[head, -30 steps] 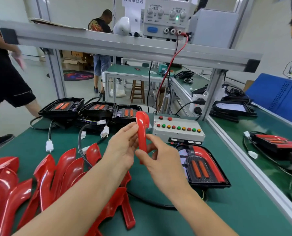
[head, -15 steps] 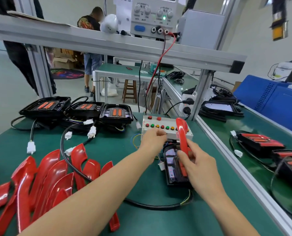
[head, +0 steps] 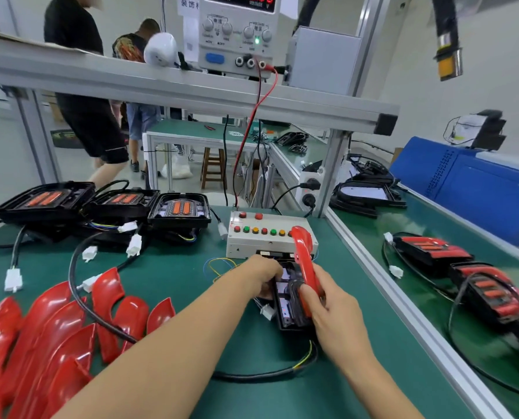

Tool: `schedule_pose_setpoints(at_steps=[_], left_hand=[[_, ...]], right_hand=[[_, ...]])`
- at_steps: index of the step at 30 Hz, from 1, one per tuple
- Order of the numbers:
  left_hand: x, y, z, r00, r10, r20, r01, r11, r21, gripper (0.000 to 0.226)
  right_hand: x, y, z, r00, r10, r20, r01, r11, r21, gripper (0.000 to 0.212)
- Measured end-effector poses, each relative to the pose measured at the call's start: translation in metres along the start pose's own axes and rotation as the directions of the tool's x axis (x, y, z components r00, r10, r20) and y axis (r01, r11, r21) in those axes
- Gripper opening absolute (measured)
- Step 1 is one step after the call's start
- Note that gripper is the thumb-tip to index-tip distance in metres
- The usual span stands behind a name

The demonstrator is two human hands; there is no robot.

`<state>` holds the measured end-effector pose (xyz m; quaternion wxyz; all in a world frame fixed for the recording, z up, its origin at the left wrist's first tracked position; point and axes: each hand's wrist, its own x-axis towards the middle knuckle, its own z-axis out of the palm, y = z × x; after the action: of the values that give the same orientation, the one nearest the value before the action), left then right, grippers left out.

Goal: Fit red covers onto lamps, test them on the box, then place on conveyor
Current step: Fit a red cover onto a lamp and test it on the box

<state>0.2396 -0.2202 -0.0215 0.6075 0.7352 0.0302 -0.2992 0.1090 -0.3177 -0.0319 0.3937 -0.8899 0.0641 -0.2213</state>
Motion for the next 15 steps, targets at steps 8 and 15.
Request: schedule_pose_setpoints(at_steps=[8,15], left_hand=[[-0.013,-0.001,-0.003,0.987,-0.045,0.153,0.113,0.875,-0.472,0.022],[-0.013,-0.006,-0.011,0.965,0.112,0.235,0.104,0.664,-0.74,0.046]], right_hand=[[-0.004,-0.004,-0.002,0.999,-0.026,0.034,0.03,0.992,-0.121,0.045],[-0.009,-0.011,0.0,0.996,-0.055,0.064,0.071,0.96,-0.269,0.049]])
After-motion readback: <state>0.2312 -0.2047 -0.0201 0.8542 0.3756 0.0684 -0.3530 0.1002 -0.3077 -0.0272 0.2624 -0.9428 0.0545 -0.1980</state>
